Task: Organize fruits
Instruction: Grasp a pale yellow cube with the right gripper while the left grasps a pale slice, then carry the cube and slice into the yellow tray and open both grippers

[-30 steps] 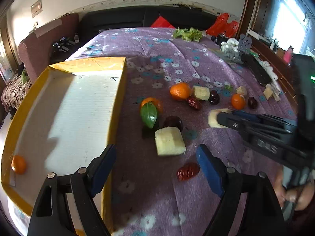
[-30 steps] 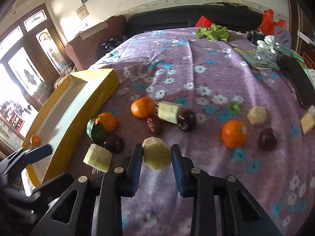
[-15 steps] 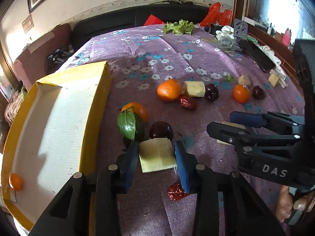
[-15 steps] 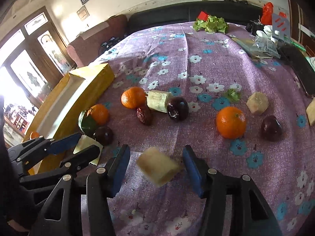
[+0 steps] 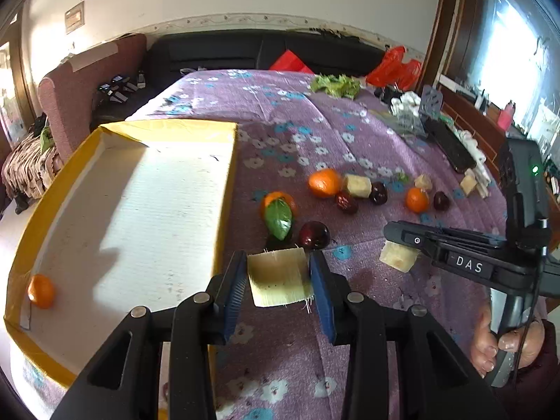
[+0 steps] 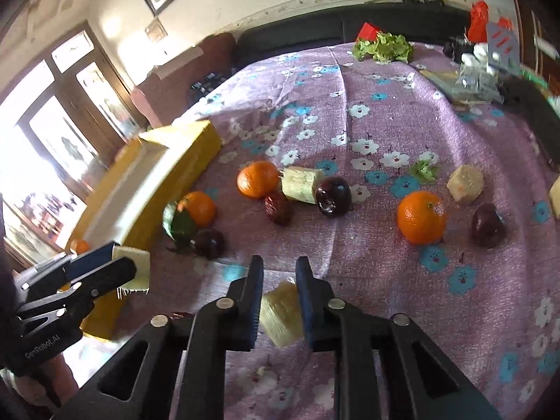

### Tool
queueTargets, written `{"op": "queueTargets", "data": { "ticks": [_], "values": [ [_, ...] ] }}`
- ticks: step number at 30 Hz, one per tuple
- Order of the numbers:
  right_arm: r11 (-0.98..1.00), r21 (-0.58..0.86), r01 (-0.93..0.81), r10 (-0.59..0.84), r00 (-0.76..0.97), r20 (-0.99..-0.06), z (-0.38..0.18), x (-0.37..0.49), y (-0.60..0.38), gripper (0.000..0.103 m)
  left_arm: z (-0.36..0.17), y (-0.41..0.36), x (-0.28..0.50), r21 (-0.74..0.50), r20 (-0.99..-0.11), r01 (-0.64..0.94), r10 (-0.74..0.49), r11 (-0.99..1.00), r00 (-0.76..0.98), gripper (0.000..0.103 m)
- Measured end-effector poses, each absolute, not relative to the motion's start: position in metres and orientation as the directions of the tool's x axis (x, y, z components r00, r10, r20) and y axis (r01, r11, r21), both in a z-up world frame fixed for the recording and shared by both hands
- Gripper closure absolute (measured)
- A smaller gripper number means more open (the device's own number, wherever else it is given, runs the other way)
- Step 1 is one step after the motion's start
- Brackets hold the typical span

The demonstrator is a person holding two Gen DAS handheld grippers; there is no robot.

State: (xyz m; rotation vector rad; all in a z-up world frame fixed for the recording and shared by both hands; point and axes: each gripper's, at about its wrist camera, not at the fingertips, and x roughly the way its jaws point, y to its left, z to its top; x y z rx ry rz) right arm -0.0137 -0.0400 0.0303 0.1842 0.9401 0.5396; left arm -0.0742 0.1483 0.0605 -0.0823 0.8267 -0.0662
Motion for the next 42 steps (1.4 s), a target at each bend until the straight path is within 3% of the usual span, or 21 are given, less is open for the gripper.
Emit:
{"op": "queueTargets", "data": {
  "ticks": [4, 6, 7, 8, 13, 15, 16, 24, 31, 38, 41, 42],
  "values": [
    [0.863, 0.355, -0.359, 0.498, 0.498, -0.710, 0.036, -0.018, -0.040, 0.082, 0.068, 0.169, -0.090, -0.106, -0.713, -0.020, -0.061, 0.994, 0.699, 0.067],
    [0.885, 0.309, -0.349, 0.457, 0.522, -0.720, 0.040, -0.022, -0.037, 0.056, 0.069, 0.180, -0.098, -0.114, -0.710, -0.039, -0.054, 0.993, 0.702, 0.067],
    [0.894, 0.283, -0.347, 0.435, 0.528, -0.729, 0.040, -0.024, -0.035, 0.033, 0.070, 0.186, -0.102, -0.118, -0.709, -0.051, -0.049, 0.992, 0.703, 0.067],
    [0.904, 0.250, -0.347, 0.411, 0.543, -0.733, 0.040, -0.027, -0.033, 0.026, 0.070, 0.193, -0.106, -0.123, -0.706, -0.059, -0.046, 0.991, 0.706, 0.067],
    [0.929, 0.098, -0.358, 0.299, 0.566, -0.768, 0.029, -0.038, -0.019, 0.026, 0.070, 0.227, -0.122, -0.154, -0.695, -0.112, -0.027, 0.982, 0.718, 0.067],
    [0.932, 0.067, -0.357, 0.275, 0.572, -0.773, 0.025, -0.039, -0.015, 0.043, 0.069, 0.239, -0.127, -0.167, -0.694, -0.133, -0.021, 0.977, 0.720, 0.067],
    [0.927, 0.073, -0.367, 0.284, 0.562, -0.777, 0.024, -0.039, -0.014, 0.057, 0.068, 0.246, -0.130, -0.172, -0.694, -0.145, -0.016, 0.974, 0.720, 0.067],
    [0.917, 0.122, -0.379, 0.330, 0.552, -0.765, 0.048, -0.051, 0.004, 0.057, 0.054, 0.295, -0.140, -0.187, -0.711, -0.255, 0.049, 0.949, 0.702, 0.067],
    [0.809, 0.188, -0.557, 0.498, 0.479, -0.723, 0.092, -0.074, 0.088, 0.057, 0.037, 0.320, -0.137, -0.187, -0.742, -0.308, 0.071, 0.933, 0.667, 0.067],
    [0.726, 0.217, -0.652, 0.547, 0.357, -0.757, 0.066, -0.081, 0.177, 0.056, 0.036, 0.328, -0.133, -0.201, -0.747, -0.301, 0.053, 0.932, 0.663, 0.066],
    [0.726, 0.200, -0.658, 0.522, 0.339, -0.783, 0.047, -0.076, 0.197, 0.056, 0.038, 0.333, -0.135, -0.258, -0.739, -0.287, 0.003, 0.923, 0.673, 0.057],
    [0.730, 0.197, -0.654, 0.512, 0.333, -0.791, 0.040, -0.074, 0.201, 0.056, 0.040, 0.335, -0.137, -0.277, -0.733, -0.285, -0.010, 0.918, 0.680, 0.048]
  ]
}}
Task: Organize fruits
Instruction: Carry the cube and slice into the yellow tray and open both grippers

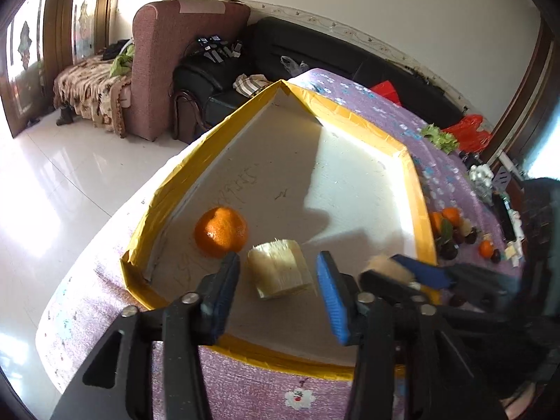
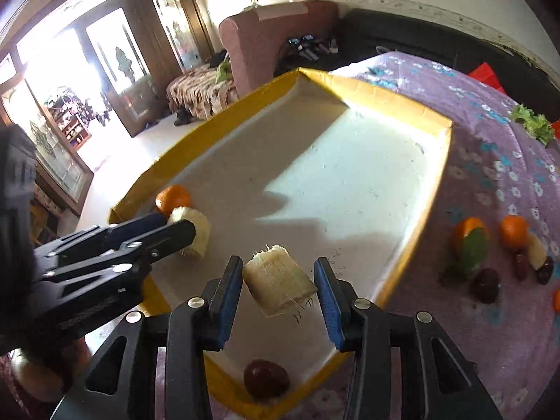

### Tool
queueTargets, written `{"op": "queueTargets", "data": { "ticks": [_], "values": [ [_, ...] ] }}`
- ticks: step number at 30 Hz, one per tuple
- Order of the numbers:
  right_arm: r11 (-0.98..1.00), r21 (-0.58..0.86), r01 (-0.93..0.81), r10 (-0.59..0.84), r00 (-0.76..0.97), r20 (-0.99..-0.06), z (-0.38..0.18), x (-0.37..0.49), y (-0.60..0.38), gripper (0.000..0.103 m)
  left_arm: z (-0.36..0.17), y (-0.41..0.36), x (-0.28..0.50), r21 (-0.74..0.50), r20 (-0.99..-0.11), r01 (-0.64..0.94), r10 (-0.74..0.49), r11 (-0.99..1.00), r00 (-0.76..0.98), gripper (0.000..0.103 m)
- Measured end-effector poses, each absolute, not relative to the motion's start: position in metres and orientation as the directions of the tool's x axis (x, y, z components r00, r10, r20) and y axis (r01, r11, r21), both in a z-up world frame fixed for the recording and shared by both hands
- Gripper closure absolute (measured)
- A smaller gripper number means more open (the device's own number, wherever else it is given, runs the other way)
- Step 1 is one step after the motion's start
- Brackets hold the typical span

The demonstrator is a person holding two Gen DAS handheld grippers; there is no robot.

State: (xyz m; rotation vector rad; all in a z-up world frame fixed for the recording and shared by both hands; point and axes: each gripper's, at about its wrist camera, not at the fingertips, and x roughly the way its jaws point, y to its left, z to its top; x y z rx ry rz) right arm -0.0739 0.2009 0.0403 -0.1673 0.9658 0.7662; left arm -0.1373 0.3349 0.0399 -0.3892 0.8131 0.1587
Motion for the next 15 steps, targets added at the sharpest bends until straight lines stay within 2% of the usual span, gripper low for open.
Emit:
{"op": "queueTargets", "data": {
  "ticks": [1, 3, 4, 7, 8, 15],
  "values": [
    [0.732, 0.200, -0.651, 0.510, 0.329, -0.794, 0.036, -0.072, 0.202, 0.056, 0.042, 0.336, -0.139, -0.288, -0.727, -0.287, -0.014, 0.914, 0.686, 0.040],
    [0.738, 0.210, -0.642, 0.514, 0.331, -0.792, 0.033, -0.070, 0.202, 0.056, 0.049, 0.337, -0.147, -0.305, -0.717, -0.295, -0.014, 0.906, 0.697, 0.035],
    [0.737, 0.217, -0.640, 0.519, 0.332, -0.787, 0.035, -0.070, 0.201, 0.052, 0.053, 0.337, -0.151, -0.313, -0.709, -0.297, -0.014, 0.902, 0.705, 0.034],
    [0.741, 0.225, -0.633, 0.541, 0.363, -0.759, 0.051, -0.074, 0.189, 0.032, 0.068, 0.337, -0.163, -0.321, -0.682, -0.307, 0.006, 0.896, 0.731, 0.026],
    [0.745, 0.223, -0.629, 0.547, 0.384, -0.744, 0.058, -0.075, 0.184, 0.029, 0.072, 0.336, -0.167, -0.319, -0.675, -0.313, 0.018, 0.895, 0.738, 0.025],
    [0.792, 0.224, -0.568, 0.546, 0.494, -0.676, 0.095, -0.075, 0.127, 0.024, 0.089, 0.305, -0.181, -0.240, -0.661, -0.292, 0.065, 0.926, 0.748, 0.020]
  ]
}}
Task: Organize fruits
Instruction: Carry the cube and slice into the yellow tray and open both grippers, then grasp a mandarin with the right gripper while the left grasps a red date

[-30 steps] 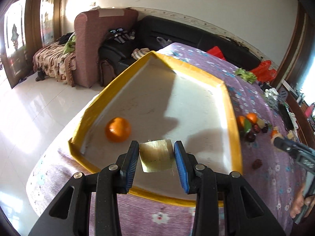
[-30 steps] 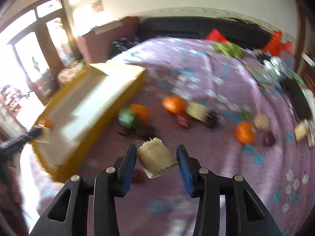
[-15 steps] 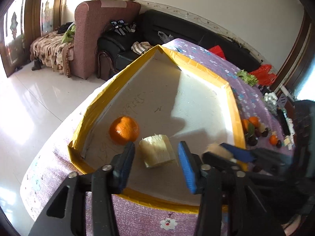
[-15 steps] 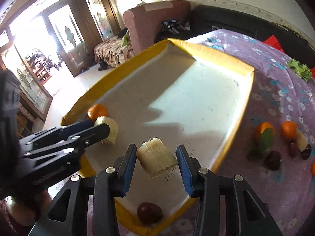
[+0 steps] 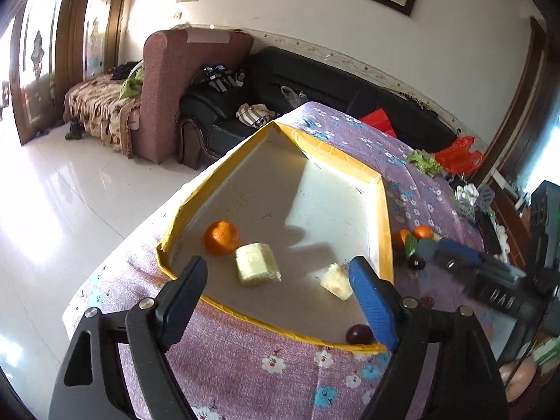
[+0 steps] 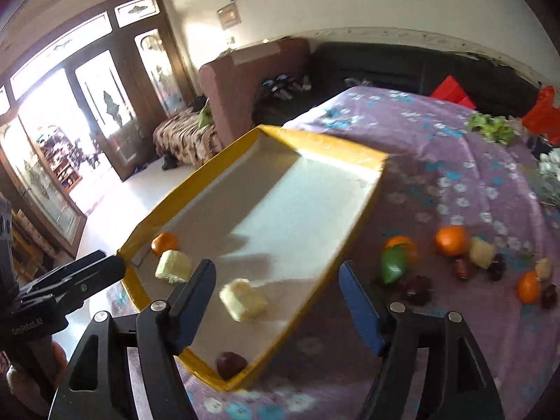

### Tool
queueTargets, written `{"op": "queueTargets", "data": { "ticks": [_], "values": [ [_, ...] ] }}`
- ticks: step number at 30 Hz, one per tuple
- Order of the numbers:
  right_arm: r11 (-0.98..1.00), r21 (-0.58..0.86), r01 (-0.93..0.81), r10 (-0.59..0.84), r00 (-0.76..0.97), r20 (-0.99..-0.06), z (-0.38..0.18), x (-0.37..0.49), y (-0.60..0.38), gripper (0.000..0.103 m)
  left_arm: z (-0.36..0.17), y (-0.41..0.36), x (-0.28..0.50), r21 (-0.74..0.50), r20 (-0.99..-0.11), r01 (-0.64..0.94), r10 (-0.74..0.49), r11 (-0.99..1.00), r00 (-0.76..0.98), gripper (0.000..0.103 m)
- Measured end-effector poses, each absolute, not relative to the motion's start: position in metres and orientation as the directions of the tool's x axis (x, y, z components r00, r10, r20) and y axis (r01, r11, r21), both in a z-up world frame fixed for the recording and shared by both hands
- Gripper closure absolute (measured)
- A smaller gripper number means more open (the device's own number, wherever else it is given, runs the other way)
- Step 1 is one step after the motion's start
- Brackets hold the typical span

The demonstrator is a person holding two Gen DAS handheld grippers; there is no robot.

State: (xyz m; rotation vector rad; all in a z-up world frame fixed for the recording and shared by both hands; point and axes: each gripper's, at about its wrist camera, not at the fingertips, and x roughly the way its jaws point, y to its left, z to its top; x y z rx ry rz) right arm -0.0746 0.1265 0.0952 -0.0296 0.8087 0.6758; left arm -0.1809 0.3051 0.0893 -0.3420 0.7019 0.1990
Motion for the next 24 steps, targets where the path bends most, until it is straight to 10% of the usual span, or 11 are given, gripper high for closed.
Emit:
{"op": "queueTargets", "data": {
  "ticks": [24],
  "values": [
    [0.975, 0.176, -0.134, 0.221, 0.608, -0.762, 0.051, 0.021, -0.093, 0.025, 0.086, 0.197, -0.160, -0.083, -0.700, -0.089, 0.006, 0.992, 0.714, 0.018]
  ]
}}
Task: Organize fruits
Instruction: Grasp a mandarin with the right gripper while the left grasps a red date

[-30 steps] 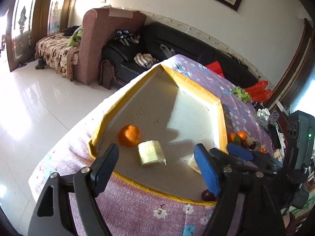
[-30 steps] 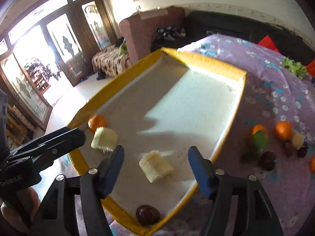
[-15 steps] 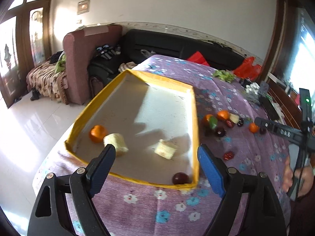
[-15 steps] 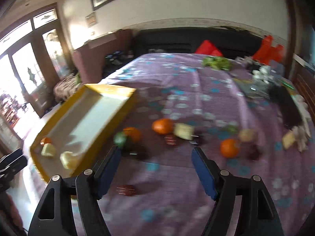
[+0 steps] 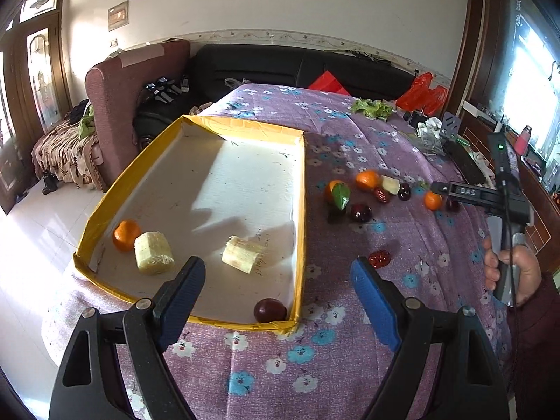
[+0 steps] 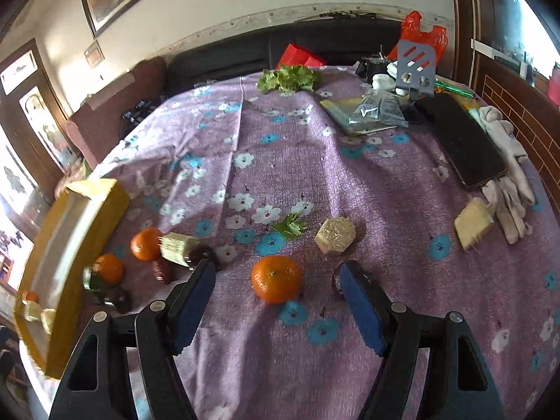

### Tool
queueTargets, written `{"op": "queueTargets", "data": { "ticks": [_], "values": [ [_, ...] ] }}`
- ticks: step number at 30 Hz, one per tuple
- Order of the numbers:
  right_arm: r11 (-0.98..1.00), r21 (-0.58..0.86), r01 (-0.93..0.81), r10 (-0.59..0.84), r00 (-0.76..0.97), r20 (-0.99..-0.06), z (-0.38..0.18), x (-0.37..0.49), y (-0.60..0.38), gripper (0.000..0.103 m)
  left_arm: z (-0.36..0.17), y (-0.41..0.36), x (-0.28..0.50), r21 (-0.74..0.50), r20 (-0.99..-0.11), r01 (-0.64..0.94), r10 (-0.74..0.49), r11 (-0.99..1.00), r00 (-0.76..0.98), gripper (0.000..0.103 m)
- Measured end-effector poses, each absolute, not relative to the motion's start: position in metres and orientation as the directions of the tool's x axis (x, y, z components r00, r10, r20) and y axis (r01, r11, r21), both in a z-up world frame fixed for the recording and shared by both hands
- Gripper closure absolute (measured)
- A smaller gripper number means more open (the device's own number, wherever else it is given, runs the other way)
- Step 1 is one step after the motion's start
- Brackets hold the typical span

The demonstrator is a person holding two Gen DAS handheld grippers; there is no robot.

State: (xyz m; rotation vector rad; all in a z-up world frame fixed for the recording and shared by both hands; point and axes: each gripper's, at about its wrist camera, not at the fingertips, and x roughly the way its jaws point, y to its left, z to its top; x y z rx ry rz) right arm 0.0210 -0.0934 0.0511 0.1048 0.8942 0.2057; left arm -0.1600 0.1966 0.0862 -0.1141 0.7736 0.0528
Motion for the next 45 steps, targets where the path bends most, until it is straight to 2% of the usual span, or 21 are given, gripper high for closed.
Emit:
{"op": "queueTargets", "data": {
  "ticks": [7, 9, 11, 15, 18, 29, 30, 31, 32, 38, 45],
  "values": [
    [0.979, 0.042, -0.201, 0.160, 0.620, -0.768, 0.032, 0.027, -0.065, 0.030, 0.080, 0.179, -0.149, -0.070, -0.722, -0.069, -0.002, 0.995, 0.692, 0.018],
    [0.976, 0.056, -0.211, 0.174, 0.596, -0.784, 0.023, 0.031, -0.061, 0.044, 0.080, 0.176, -0.148, -0.066, -0.722, -0.077, 0.006, 0.995, 0.692, 0.018],
    [0.975, -0.001, -0.221, 0.137, 0.610, -0.781, 0.022, 0.029, -0.054, 0.065, 0.078, 0.171, -0.146, -0.063, -0.729, -0.076, 0.006, 0.995, 0.685, 0.018],
    [0.969, 0.061, -0.241, 0.196, 0.591, -0.782, 0.023, 0.025, -0.058, 0.065, 0.075, 0.159, -0.143, -0.077, -0.727, -0.041, -0.028, 0.996, 0.686, 0.020],
    [0.966, 0.085, -0.245, 0.218, 0.593, -0.775, 0.026, 0.020, -0.063, 0.065, 0.068, 0.140, -0.131, -0.041, -0.747, 0.005, -0.034, 0.999, 0.664, 0.037],
    [0.948, 0.189, -0.258, 0.308, 0.578, -0.756, 0.037, 0.018, -0.073, 0.065, 0.021, 0.077, -0.079, 0.141, -0.798, 0.164, 0.014, 0.976, 0.602, 0.038],
    [0.946, 0.195, -0.258, 0.312, 0.577, -0.755, 0.037, 0.018, -0.074, 0.065, 0.017, 0.077, -0.077, 0.132, -0.805, 0.175, 0.003, 0.976, 0.593, 0.054],
    [0.945, 0.199, -0.258, 0.316, 0.577, -0.753, 0.037, 0.018, -0.074, 0.065, 0.013, 0.078, -0.076, 0.118, -0.817, 0.187, -0.012, 0.975, 0.577, 0.078],
    [0.944, 0.202, -0.259, 0.319, 0.576, -0.753, 0.037, 0.018, -0.074, 0.065, 0.011, 0.079, -0.075, 0.122, -0.821, 0.183, -0.004, 0.976, 0.571, 0.081],
    [0.944, 0.199, -0.263, 0.319, 0.574, -0.754, 0.035, 0.018, -0.072, 0.065, 0.019, 0.087, -0.084, 0.087, -0.792, 0.159, -0.029, 0.983, 0.610, 0.082],
    [0.945, 0.161, -0.285, 0.305, 0.589, -0.748, 0.036, 0.013, -0.064, 0.065, 0.063, 0.117, -0.106, -0.017, -0.730, 0.090, -0.074, 0.996, 0.680, 0.081]
  ]
}}
